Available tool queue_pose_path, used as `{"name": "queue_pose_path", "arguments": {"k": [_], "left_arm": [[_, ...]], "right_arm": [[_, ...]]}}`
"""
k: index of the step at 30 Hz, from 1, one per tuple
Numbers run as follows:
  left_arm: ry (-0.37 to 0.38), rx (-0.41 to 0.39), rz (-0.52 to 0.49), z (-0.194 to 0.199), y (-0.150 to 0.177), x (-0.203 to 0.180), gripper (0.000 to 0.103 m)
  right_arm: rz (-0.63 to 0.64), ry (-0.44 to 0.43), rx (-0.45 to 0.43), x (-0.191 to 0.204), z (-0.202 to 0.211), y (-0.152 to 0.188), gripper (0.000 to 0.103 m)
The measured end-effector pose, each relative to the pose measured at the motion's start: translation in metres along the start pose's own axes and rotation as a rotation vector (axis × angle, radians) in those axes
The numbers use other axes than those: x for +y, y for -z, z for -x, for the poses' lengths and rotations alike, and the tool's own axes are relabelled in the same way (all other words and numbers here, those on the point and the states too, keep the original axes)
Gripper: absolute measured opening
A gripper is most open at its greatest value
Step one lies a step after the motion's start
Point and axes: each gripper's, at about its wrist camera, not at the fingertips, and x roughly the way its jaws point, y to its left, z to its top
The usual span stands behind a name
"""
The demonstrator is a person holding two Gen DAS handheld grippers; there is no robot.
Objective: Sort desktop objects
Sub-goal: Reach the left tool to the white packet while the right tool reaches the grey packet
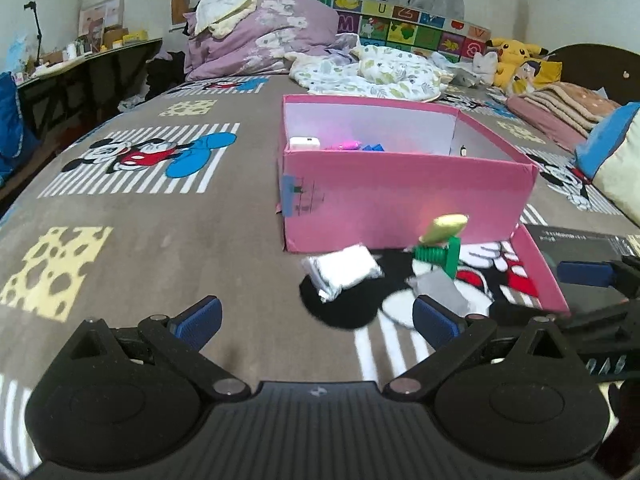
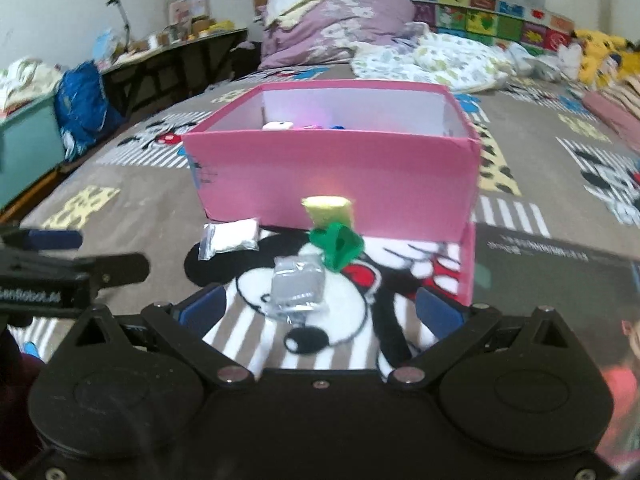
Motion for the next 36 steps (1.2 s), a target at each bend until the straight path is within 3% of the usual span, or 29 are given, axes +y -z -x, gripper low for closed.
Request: {"name": "queue_pose_path", "arguments": {"k": [4,7,14,26,36], "left_arm": [[0.024,0.001,0.013,-0.022,-0.009,0.003,0.100],[0.024,-0.003,0.000,-0.036,-0.014,0.000,0.098],[0.073,0.019,0.007,-0.068,-0.008,-0.002,0.076],[0.127,0.054,0.030,-0.087,-0.008,-0.003,0.075],[0.105,0.078,0.042,-0.108,-0.013,-0.012,0.075]], "right_arm": [[0.060,-0.011,0.007,0.000,-0.022,-0.007,0.095],[0.054,-0.027,0.024,-0.005,-0.032,-0.003,0.062],[0.099,-0.051,0.042,0.004,-0.046,0.017,0.061],[0.108,-0.076,0.041,0.010,-0.067,0.017,0.061],[0.104,-0.094,0.040,0.004,-0.070,0.019,0.061]]}}
